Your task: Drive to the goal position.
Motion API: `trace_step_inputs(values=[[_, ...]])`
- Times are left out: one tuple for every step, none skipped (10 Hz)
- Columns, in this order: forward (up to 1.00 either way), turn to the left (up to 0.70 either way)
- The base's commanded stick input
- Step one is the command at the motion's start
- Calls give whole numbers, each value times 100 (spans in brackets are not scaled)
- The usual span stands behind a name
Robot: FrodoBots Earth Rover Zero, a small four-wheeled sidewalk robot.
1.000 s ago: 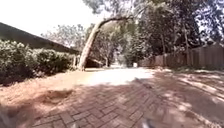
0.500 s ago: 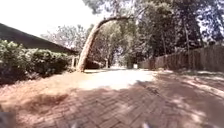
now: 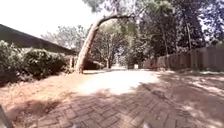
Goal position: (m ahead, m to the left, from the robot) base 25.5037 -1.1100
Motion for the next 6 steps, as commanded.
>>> trace_step_inputs(values=[[0, 0], [0, 0], [0, 0], [0, 0], [0, 0], [0, 0]])
